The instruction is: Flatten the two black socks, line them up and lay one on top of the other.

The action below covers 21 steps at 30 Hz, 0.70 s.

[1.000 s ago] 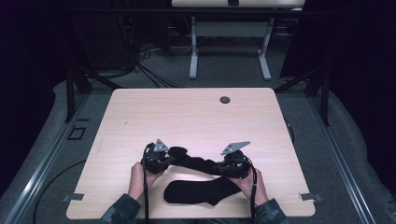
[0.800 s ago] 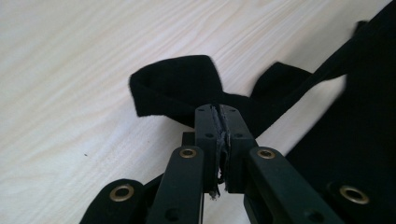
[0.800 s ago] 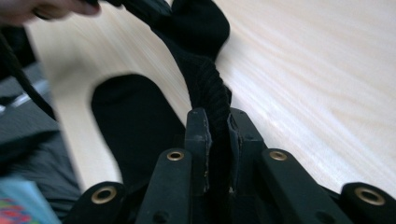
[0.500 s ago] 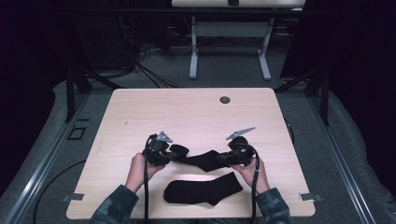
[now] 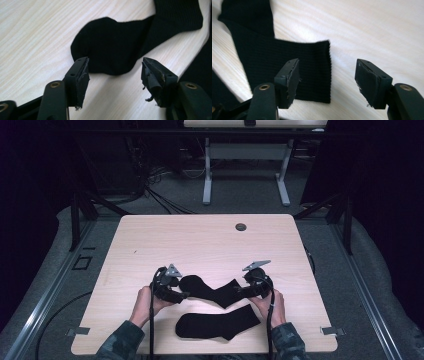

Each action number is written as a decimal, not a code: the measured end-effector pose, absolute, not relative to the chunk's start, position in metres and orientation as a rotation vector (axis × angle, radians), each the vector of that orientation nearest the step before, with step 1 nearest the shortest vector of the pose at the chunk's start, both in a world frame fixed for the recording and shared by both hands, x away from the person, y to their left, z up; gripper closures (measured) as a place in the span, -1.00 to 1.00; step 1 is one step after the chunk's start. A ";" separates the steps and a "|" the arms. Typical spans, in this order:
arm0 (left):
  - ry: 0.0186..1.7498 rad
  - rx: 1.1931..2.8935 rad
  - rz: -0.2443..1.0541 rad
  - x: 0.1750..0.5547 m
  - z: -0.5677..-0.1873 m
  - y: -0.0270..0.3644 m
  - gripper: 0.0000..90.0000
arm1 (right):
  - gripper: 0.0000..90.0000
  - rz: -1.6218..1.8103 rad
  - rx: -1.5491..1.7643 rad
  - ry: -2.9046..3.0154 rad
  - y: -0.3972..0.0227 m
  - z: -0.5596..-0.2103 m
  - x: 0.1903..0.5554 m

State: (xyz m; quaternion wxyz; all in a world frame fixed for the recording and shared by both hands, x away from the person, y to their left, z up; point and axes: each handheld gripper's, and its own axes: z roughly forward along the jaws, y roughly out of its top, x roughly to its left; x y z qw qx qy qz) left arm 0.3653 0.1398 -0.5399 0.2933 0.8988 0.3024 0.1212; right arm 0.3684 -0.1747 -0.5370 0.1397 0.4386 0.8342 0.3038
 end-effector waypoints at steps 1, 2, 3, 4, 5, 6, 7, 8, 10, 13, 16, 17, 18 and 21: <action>0.785 2.409 0.346 0.364 -0.541 0.138 -0.19 | -0.19 0.892 1.255 2.391 -0.175 -0.532 0.364; 0.769 2.424 0.374 0.362 -0.542 0.136 -0.19 | -0.10 0.905 1.244 2.374 -0.175 -0.527 0.359; 0.739 2.435 0.379 0.362 -0.543 0.134 -0.21 | -0.04 0.917 1.225 2.369 -0.173 -0.523 0.355; 0.730 2.436 0.380 0.362 -0.544 0.132 -0.20 | 0.01 0.908 1.202 2.384 -0.171 -0.520 0.351; 0.712 2.439 0.380 0.363 -0.545 0.130 -0.20 | 0.09 0.898 1.167 2.411 -0.168 -0.519 0.348; 0.691 2.456 0.376 0.364 -0.546 0.128 -0.19 | 0.15 0.884 1.139 2.449 -0.164 -0.521 0.346; 0.685 2.466 0.375 0.365 -0.547 0.126 -0.18 | 0.21 0.859 1.114 2.488 -0.160 -0.525 0.346; 0.677 2.468 0.370 0.366 -0.549 0.124 -0.17 | 0.24 0.829 1.105 2.515 -0.157 -0.531 0.347; 0.661 2.479 0.354 0.368 -0.551 0.120 -0.13 | 0.29 0.809 1.118 2.539 -0.155 -0.544 0.351; 0.641 2.502 0.331 0.370 -0.555 0.117 -0.03 | 0.35 0.778 1.148 2.567 -0.156 -0.556 0.356; 0.664 2.554 0.285 0.374 -0.558 0.115 0.23 | 0.45 0.811 1.170 2.565 -0.157 -0.561 0.357; 0.649 2.551 0.256 0.375 -0.559 0.116 0.38 | 0.50 0.793 1.165 2.575 -0.158 -0.561 0.357; 0.646 2.548 0.247 0.376 -0.559 0.116 0.48 | 0.55 0.802 1.165 2.568 -0.158 -0.562 0.358; 0.619 2.545 0.251 0.375 -0.560 0.116 0.72 | 0.63 0.811 1.163 2.563 -0.160 -0.563 0.357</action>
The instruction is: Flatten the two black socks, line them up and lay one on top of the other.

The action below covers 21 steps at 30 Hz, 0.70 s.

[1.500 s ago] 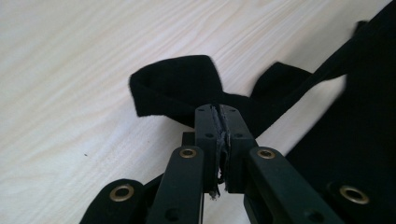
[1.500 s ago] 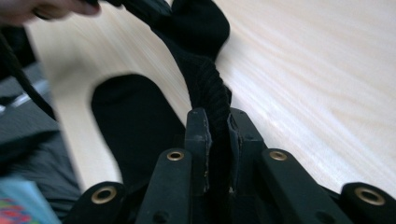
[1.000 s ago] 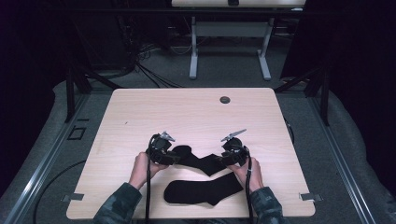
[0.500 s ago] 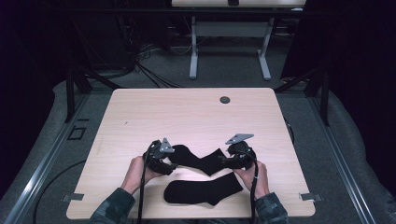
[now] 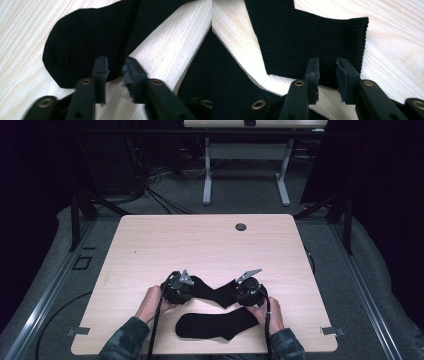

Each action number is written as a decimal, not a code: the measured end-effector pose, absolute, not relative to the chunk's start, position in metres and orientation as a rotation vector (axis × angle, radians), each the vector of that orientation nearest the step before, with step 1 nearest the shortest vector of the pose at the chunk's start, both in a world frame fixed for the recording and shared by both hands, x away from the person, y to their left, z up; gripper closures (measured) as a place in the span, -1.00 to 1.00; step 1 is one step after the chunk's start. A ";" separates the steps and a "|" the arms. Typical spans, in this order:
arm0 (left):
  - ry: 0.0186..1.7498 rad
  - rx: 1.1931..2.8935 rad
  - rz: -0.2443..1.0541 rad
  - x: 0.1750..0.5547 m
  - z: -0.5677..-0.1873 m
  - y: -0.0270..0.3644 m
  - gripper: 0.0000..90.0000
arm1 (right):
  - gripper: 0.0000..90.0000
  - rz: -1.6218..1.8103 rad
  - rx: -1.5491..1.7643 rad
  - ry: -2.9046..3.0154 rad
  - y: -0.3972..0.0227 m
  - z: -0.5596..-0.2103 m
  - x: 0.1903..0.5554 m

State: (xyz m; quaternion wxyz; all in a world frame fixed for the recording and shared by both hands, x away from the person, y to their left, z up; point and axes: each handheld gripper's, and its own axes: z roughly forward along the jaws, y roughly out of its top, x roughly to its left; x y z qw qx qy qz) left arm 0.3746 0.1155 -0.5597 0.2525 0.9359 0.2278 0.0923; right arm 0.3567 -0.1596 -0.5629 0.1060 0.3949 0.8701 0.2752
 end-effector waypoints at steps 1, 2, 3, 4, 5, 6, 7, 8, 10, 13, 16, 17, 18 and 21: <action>0.616 2.541 0.269 0.373 -0.560 0.115 0.83 | 0.66 0.805 1.154 2.562 -0.160 -0.563 0.357; 0.610 2.542 0.279 0.373 -0.561 0.115 0.89 | 0.69 0.816 1.154 2.558 -0.161 -0.564 0.356; 0.608 2.542 0.300 0.371 -0.561 0.114 0.92 | 0.72 0.825 1.163 2.556 -0.161 -0.564 0.356; 0.607 2.542 0.298 0.370 -0.561 0.114 0.94 | 0.74 0.826 1.159 2.554 -0.162 -0.564 0.356; 0.611 2.531 0.256 0.370 -0.560 0.114 0.95 | 0.75 0.835 1.167 2.547 -0.162 -0.564 0.355; 0.617 2.522 0.214 0.368 -0.558 0.115 0.95 | 0.77 0.852 1.182 2.539 -0.163 -0.565 0.354; 0.624 2.502 0.210 0.366 -0.553 0.115 0.95 | 0.78 0.846 1.189 2.535 -0.164 -0.565 0.353; 0.627 2.481 0.162 0.364 -0.547 0.117 0.95 | 0.78 0.852 1.205 2.531 -0.164 -0.565 0.352; 0.643 2.444 0.107 0.361 -0.531 0.118 0.95 | 0.77 0.867 1.214 2.521 -0.165 -0.565 0.350; 0.647 2.407 0.033 0.360 -0.507 0.118 0.94 | 0.75 0.844 1.220 2.518 -0.165 -0.564 0.351; 0.661 2.388 -0.003 0.364 -0.492 0.114 0.93 | 0.73 0.843 1.233 2.502 -0.165 -0.564 0.353; 0.668 2.402 0.011 0.368 -0.491 0.112 0.93 | 0.73 0.822 1.231 2.512 -0.166 -0.563 0.353; 0.695 2.410 0.029 0.372 -0.493 0.110 0.93 | 0.72 0.829 1.239 2.500 -0.166 -0.564 0.353; 0.801 2.415 0.025 0.393 -0.511 0.110 0.88 | 0.71 0.783 1.236 2.507 -0.168 -0.562 0.356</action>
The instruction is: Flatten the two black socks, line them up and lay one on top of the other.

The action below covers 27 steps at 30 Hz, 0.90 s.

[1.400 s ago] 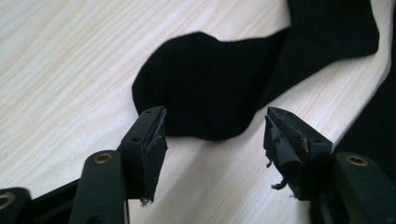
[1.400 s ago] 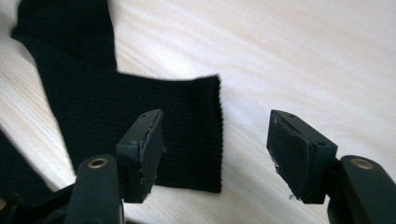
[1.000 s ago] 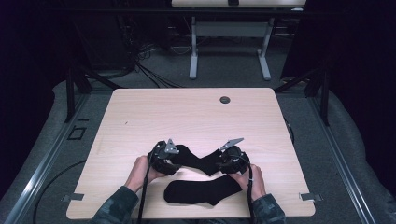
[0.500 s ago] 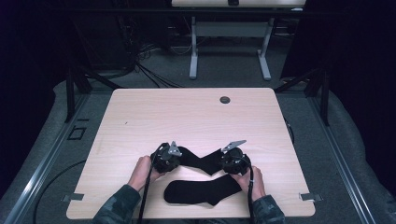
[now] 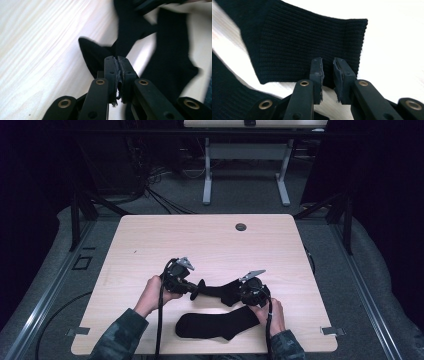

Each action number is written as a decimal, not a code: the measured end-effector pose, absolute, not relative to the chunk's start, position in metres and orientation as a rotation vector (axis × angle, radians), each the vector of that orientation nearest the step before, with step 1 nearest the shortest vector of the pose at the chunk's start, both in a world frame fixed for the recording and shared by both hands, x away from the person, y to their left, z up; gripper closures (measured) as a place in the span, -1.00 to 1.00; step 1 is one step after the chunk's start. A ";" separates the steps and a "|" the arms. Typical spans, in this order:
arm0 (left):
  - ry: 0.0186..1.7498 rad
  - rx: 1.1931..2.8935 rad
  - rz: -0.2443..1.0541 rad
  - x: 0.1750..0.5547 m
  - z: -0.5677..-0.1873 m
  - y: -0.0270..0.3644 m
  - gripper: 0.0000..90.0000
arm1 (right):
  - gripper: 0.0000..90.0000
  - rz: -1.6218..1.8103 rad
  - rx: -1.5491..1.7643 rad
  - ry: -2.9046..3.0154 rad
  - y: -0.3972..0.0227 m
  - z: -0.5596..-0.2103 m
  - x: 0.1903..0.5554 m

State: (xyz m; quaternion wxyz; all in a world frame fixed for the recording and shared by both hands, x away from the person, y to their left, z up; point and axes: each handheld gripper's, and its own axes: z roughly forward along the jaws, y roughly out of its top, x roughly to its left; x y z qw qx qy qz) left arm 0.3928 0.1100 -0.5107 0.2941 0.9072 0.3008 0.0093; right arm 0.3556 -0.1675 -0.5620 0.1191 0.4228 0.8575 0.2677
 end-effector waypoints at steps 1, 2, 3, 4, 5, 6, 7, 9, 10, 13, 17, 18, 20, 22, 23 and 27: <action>0.827 2.428 0.048 0.399 -0.517 0.111 0.84 | 0.70 0.778 1.244 2.497 -0.168 -0.562 0.356; 0.853 2.426 0.059 0.403 -0.523 0.112 0.77 | 0.70 0.788 1.254 2.497 -0.169 -0.562 0.357; 0.888 2.422 0.077 0.406 -0.528 0.114 0.60 | 0.70 0.786 1.264 2.489 -0.170 -0.563 0.358; 0.908 2.438 0.102 0.407 -0.533 0.115 0.46 | 0.70 0.779 1.258 2.498 -0.171 -0.562 0.358; 0.893 2.437 0.106 0.407 -0.536 0.117 0.40 | 0.70 0.773 1.259 2.492 -0.172 -0.562 0.359; 0.896 2.430 0.104 0.406 -0.540 0.119 0.28 | 0.70 0.786 1.265 2.482 -0.172 -0.563 0.359; 0.898 2.444 0.135 0.404 -0.542 0.121 0.14 | 0.70 0.772 1.263 2.497 -0.174 -0.562 0.360; 0.855 2.453 0.213 0.398 -0.545 0.124 -0.02 | 0.70 0.791 1.273 2.491 -0.175 -0.562 0.360; 0.840 2.464 0.242 0.396 -0.547 0.125 -0.06 | 0.70 0.793 1.272 2.491 -0.175 -0.562 0.360; 0.777 2.480 0.311 0.392 -0.550 0.129 -0.17 | 0.70 0.798 1.257 2.494 -0.175 -0.563 0.360; 0.676 2.482 0.344 0.394 -0.550 0.123 -0.24 | 0.70 0.791 1.255 2.494 -0.177 -0.563 0.361; 0.643 2.505 0.332 0.396 -0.550 0.120 -0.24 | 0.70 0.790 1.250 2.498 -0.177 -0.563 0.361; 0.595 2.543 0.334 0.398 -0.554 0.112 -0.26 | 0.64 0.805 1.258 2.505 -0.178 -0.563 0.363; 0.560 2.573 0.323 0.402 -0.558 0.107 -0.25 | 0.39 0.811 1.250 2.525 -0.180 -0.559 0.363; 0.554 2.571 0.313 0.404 -0.560 0.105 -0.25 | 0.32 0.853 1.266 2.494 -0.180 -0.558 0.362; 0.556 2.573 0.229 0.412 -0.561 0.104 -0.21 | 0.06 0.851 1.275 2.471 -0.181 -0.553 0.365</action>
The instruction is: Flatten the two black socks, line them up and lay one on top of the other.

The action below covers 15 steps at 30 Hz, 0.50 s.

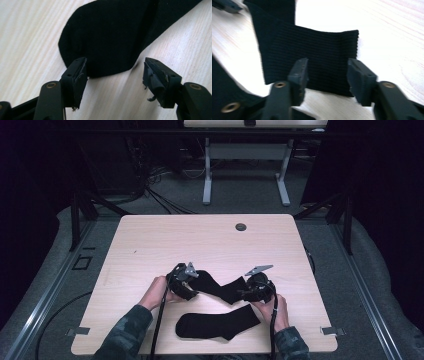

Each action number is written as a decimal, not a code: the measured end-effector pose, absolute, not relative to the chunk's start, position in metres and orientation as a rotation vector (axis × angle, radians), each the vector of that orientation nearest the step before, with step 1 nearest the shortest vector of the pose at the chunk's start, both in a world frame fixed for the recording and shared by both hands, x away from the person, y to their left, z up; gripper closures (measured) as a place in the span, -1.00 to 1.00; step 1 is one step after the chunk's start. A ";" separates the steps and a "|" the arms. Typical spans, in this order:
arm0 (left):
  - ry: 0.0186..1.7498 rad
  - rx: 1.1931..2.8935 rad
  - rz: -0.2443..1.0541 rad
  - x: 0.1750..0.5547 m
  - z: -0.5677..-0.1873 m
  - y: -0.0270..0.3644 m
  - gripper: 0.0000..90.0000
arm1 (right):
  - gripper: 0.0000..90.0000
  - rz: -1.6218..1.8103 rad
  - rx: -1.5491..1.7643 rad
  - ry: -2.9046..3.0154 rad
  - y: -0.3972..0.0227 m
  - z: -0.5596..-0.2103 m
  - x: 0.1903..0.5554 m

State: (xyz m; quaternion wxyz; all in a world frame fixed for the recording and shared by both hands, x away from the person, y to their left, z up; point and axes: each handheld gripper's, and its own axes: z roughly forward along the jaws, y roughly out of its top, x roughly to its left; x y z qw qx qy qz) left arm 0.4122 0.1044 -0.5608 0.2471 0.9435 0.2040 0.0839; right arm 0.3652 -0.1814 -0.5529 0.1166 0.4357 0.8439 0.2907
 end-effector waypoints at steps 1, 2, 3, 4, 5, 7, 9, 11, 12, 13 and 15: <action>0.541 2.576 0.223 0.413 -0.561 0.104 -0.19 | 0.04 0.828 1.276 2.477 -0.182 -0.554 0.368; 0.526 2.573 0.211 0.413 -0.560 0.104 -0.13 | -0.01 0.807 1.291 2.478 -0.181 -0.557 0.370; 0.510 2.576 0.201 0.412 -0.560 0.104 -0.07 | -0.01 0.787 1.303 2.478 -0.181 -0.559 0.373; 0.489 2.577 0.181 0.412 -0.560 0.104 0.03 | 0.01 0.766 1.302 2.487 -0.181 -0.562 0.375; 0.483 2.569 0.171 0.411 -0.560 0.104 0.15 | 0.05 0.780 1.313 2.482 -0.181 -0.564 0.375; 0.457 2.559 0.161 0.411 -0.560 0.105 0.41 | 0.19 0.786 1.321 2.470 -0.182 -0.564 0.375; 0.460 2.551 0.176 0.412 -0.561 0.105 0.66 | 0.36 0.812 1.310 2.472 -0.182 -0.564 0.374; 0.471 2.548 0.197 0.411 -0.561 0.104 0.87 | 0.53 0.807 1.302 2.492 -0.181 -0.563 0.373; 0.468 2.552 0.205 0.410 -0.561 0.103 0.89 | 0.59 0.813 1.298 2.496 -0.180 -0.563 0.372; 0.471 2.555 0.209 0.410 -0.561 0.103 0.90 | 0.65 0.818 1.292 2.496 -0.180 -0.563 0.372; 0.486 2.549 0.202 0.408 -0.560 0.102 0.92 | 0.74 0.815 1.281 2.507 -0.180 -0.562 0.370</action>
